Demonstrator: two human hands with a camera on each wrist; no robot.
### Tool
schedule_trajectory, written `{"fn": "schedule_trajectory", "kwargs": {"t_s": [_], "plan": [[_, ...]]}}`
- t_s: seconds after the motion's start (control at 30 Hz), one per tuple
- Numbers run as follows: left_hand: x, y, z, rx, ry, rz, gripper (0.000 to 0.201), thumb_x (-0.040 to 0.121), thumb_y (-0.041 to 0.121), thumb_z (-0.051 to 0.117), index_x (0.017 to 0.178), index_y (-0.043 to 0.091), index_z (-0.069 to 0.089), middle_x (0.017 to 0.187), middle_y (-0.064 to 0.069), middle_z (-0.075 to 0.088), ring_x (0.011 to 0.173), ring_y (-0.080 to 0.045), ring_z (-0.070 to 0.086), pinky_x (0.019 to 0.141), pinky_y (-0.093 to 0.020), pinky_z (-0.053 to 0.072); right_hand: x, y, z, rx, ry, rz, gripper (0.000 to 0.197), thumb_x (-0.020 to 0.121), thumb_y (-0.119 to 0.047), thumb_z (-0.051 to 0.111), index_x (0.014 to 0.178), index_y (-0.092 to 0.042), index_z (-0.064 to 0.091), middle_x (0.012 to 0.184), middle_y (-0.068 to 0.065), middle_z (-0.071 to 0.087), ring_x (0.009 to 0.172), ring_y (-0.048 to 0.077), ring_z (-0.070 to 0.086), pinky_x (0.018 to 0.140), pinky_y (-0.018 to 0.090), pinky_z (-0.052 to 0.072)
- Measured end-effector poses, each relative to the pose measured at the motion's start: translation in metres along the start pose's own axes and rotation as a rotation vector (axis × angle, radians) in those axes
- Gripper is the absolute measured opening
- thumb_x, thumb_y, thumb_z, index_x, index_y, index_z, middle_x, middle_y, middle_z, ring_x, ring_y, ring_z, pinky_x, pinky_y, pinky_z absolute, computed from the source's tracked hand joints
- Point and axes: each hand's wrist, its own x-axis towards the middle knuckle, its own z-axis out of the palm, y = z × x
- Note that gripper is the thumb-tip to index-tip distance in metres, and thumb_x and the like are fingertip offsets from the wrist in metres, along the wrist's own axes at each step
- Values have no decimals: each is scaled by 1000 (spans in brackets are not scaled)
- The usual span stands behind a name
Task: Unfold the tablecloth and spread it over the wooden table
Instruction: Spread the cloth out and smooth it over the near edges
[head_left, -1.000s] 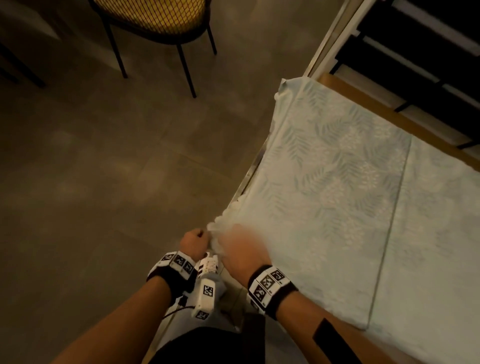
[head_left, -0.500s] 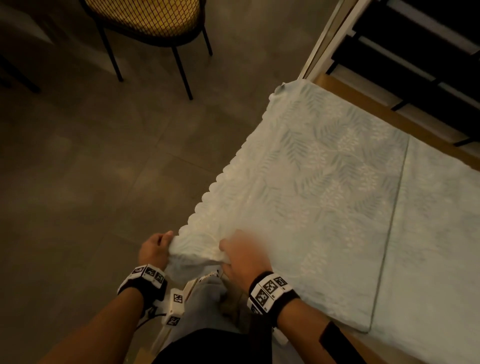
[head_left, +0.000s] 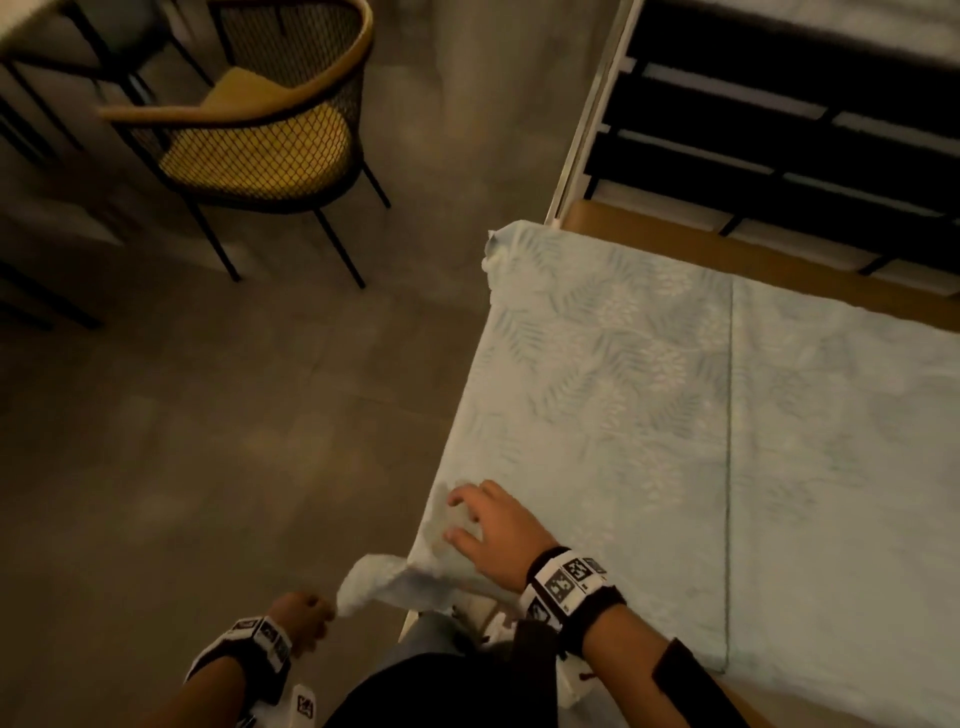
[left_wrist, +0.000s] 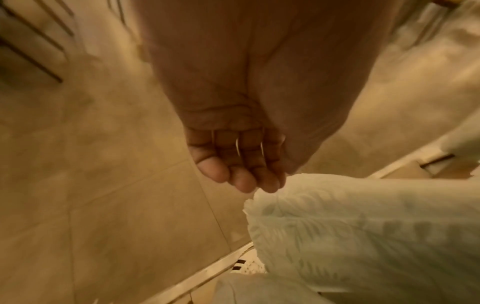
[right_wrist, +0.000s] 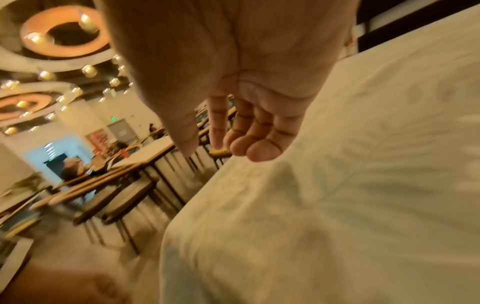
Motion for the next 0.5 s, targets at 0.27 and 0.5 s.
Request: {"fn": "schedule_trajectory", "kwargs": {"t_s": [0.27,0.5], "plan": [[-21,111,-18,232,168,316,33,97,16,52,66,12,59,63,-4,58,59,-21,54,56,-23,41,11,60,-93,-44,173,163,28,92,-36,60,117,-22,56,103,-4,48,85,14,52,80,28,43],[14,254,-72,62,194,445,29,98,12,54,69,11,59,63,-7,59,53,-19,51,55,-27,44,108,70,-175,-124,245,234,29,92,-37,60,115,-22,56,111,1,54,100,23,58,88,37,49]]}}
